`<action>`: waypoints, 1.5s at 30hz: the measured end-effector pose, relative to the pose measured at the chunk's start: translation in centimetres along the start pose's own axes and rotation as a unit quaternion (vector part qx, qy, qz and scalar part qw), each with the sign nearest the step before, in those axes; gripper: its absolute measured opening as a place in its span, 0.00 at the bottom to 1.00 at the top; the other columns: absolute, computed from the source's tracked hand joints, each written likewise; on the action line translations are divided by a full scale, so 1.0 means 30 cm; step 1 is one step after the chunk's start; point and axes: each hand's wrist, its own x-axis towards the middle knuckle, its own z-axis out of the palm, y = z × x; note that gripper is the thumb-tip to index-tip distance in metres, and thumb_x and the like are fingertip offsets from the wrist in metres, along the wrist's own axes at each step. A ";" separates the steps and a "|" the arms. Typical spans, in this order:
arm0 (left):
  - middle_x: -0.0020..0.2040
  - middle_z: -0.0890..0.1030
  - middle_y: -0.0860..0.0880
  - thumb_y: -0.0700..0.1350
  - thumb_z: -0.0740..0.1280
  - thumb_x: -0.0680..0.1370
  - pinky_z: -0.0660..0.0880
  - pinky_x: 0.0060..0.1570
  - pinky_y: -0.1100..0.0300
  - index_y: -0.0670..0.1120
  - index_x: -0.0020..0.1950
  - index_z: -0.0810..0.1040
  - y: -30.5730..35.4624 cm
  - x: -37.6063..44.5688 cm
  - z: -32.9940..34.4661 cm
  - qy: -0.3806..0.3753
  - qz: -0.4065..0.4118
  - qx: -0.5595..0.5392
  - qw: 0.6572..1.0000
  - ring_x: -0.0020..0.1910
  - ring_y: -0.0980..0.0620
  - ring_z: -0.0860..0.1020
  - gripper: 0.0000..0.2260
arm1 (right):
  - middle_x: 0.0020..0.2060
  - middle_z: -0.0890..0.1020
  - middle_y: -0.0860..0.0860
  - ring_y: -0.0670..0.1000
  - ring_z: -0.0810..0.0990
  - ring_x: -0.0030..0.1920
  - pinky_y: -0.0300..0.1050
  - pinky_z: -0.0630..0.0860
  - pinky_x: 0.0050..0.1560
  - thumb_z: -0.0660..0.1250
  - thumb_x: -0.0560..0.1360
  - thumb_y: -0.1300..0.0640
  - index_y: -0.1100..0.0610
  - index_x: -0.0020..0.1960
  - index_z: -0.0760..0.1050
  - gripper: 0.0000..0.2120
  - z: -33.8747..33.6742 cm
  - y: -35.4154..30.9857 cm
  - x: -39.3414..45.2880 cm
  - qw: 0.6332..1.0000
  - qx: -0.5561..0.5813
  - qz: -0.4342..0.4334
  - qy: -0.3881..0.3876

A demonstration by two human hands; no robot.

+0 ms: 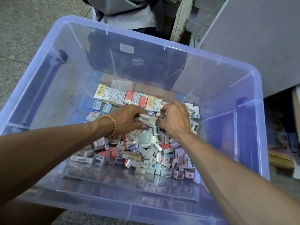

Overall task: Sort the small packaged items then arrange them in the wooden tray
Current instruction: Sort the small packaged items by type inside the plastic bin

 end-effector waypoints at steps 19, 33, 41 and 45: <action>0.25 0.76 0.55 0.43 0.74 0.73 0.70 0.25 0.64 0.45 0.44 0.80 0.009 0.025 -0.067 0.039 -0.160 -0.342 0.925 0.23 0.58 0.72 0.05 | 0.39 0.84 0.50 0.43 0.82 0.34 0.37 0.78 0.38 0.73 0.75 0.62 0.56 0.50 0.79 0.06 -0.122 -0.058 -0.007 0.887 0.422 0.071 -0.170; 0.29 0.78 0.49 0.42 0.74 0.72 0.71 0.28 0.61 0.41 0.47 0.83 -0.007 0.027 -0.063 -0.010 -0.181 -0.266 0.947 0.25 0.55 0.73 0.07 | 0.38 0.82 0.50 0.55 0.84 0.40 0.47 0.82 0.52 0.70 0.76 0.61 0.49 0.49 0.83 0.08 -0.082 0.065 0.082 0.942 0.285 0.177 -0.030; 0.31 0.78 0.47 0.43 0.74 0.72 0.74 0.31 0.59 0.40 0.48 0.83 -0.017 0.031 -0.068 -0.007 -0.187 -0.247 0.951 0.27 0.53 0.73 0.08 | 0.38 0.82 0.49 0.52 0.82 0.46 0.48 0.80 0.52 0.74 0.73 0.60 0.57 0.48 0.83 0.05 -0.042 0.039 0.076 0.956 0.237 0.169 0.030; 0.32 0.79 0.45 0.42 0.73 0.73 0.76 0.33 0.58 0.39 0.49 0.83 -0.025 0.030 -0.070 -0.004 -0.190 -0.242 0.952 0.29 0.51 0.75 0.08 | 0.39 0.85 0.49 0.52 0.82 0.46 0.43 0.75 0.44 0.76 0.72 0.53 0.50 0.38 0.80 0.07 -0.035 0.043 0.065 0.970 0.180 0.161 0.001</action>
